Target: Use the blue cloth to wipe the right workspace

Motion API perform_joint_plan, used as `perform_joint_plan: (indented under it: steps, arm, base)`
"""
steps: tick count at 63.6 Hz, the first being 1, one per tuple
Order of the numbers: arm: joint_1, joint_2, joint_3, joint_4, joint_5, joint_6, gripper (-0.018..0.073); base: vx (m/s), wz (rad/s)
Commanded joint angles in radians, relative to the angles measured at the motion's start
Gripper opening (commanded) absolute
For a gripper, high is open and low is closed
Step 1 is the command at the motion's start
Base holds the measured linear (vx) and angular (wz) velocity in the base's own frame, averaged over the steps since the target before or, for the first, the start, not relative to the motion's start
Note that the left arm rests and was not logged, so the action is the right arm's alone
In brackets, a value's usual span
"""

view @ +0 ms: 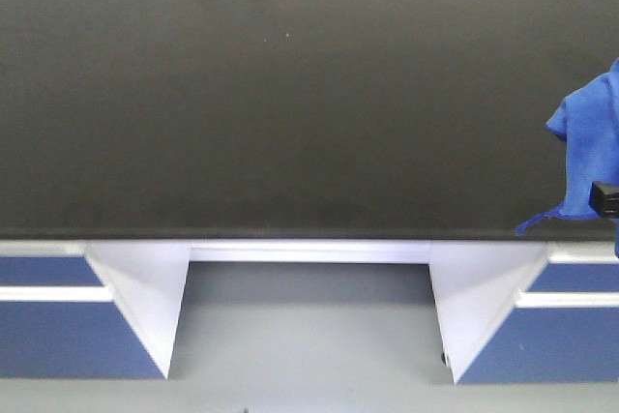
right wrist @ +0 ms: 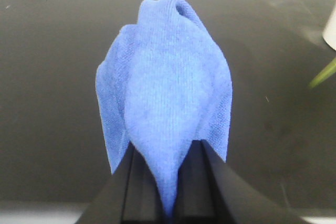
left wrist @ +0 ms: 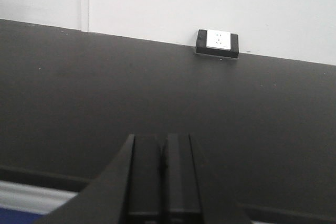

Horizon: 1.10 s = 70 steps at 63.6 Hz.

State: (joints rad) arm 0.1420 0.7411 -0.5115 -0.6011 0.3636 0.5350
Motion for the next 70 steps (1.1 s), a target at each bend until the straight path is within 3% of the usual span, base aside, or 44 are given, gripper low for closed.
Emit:
perform_joint_plan:
  steps: [1, 70]
  arm:
    - [0.000, -0.005, -0.032, -0.023, -0.063, -0.004, 0.0000]
    - [0.000, -0.005, -0.032, -0.023, -0.062, -0.004, 0.0000]
  base:
    - [0.32, 0.02]
    - [0.17, 0.01]
